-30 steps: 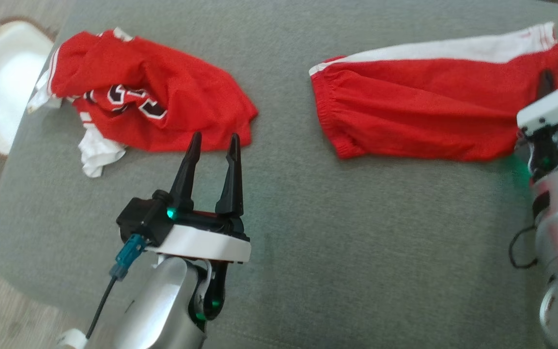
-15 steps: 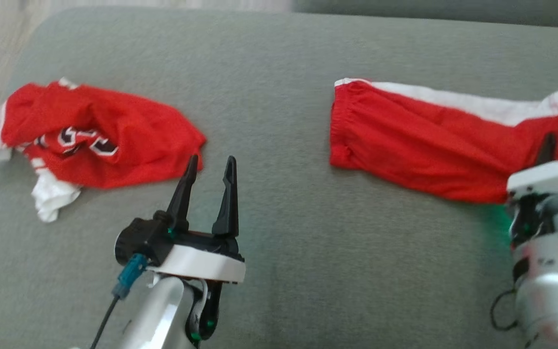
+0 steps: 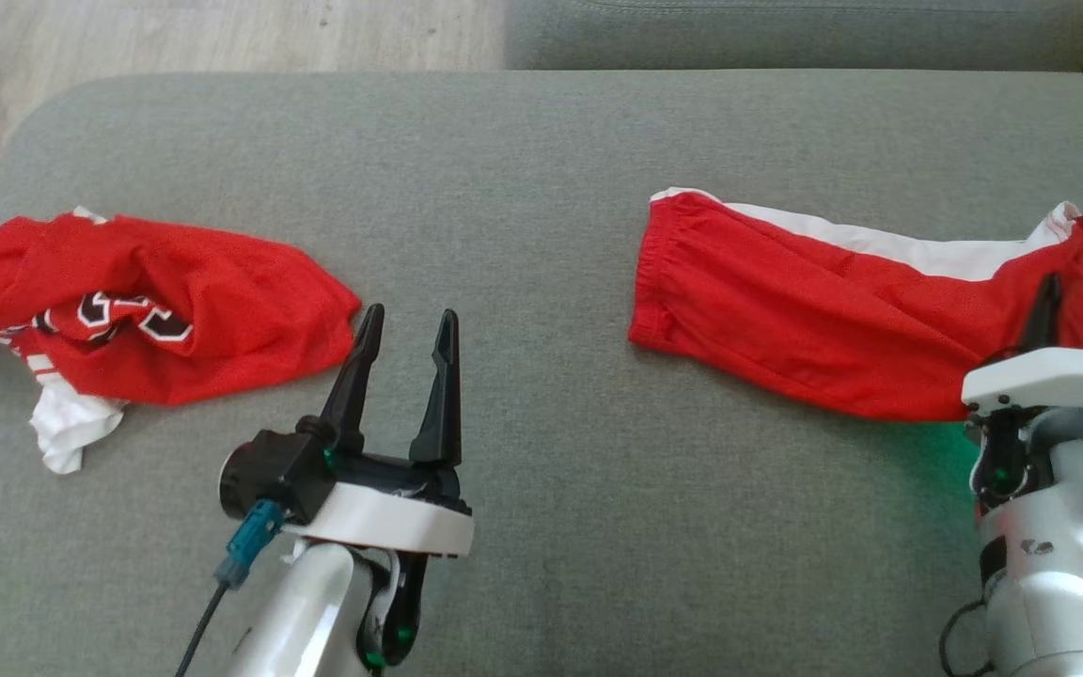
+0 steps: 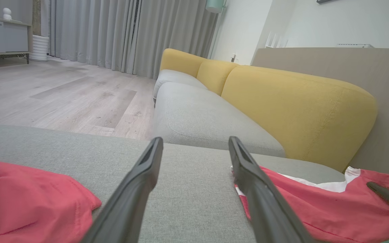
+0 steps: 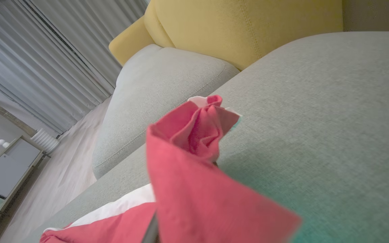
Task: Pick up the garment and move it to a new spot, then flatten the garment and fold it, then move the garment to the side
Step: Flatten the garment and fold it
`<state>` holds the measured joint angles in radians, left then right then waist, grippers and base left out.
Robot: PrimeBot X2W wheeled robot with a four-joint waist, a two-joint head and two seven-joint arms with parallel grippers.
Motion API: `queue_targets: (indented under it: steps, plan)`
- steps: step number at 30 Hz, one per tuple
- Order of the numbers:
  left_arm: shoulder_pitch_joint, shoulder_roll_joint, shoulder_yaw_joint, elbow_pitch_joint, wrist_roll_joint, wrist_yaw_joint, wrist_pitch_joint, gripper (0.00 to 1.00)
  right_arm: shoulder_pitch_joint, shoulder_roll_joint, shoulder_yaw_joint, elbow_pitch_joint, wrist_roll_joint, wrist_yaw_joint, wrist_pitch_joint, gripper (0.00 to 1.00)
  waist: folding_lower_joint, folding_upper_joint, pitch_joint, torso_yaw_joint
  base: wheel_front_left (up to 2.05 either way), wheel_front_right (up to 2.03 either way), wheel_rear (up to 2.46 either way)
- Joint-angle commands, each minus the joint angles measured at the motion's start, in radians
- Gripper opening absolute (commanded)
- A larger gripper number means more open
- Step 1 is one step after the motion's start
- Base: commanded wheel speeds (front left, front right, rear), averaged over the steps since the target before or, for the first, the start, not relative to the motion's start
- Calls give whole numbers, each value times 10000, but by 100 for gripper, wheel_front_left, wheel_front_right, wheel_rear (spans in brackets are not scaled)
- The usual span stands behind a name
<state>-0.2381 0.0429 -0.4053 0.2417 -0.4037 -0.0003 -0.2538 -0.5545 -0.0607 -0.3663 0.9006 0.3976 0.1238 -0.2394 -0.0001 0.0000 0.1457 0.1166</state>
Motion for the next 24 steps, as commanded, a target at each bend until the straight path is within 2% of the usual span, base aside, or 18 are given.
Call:
queue_targets:
  steps: [1,5,13,24]
  plan:
    - [-112,74,325,-306,64,-6,-80,100,-296,95,321,-412,-96,69,-136,0,1,0,21,91,0,0,0]
    - [-99,74,323,-271,30,4,-80,100,-502,99,566,-674,-128,69,-154,0,1,0,16,330,0,0,0]
    - [-15,74,356,-190,-104,34,-80,100,-747,102,2128,-829,686,69,-37,0,1,0,-119,791,0,0,0]
    - [105,74,302,-83,-201,62,-80,100,-542,104,5115,-652,2106,69,-46,0,1,0,-339,1422,0,0,0]
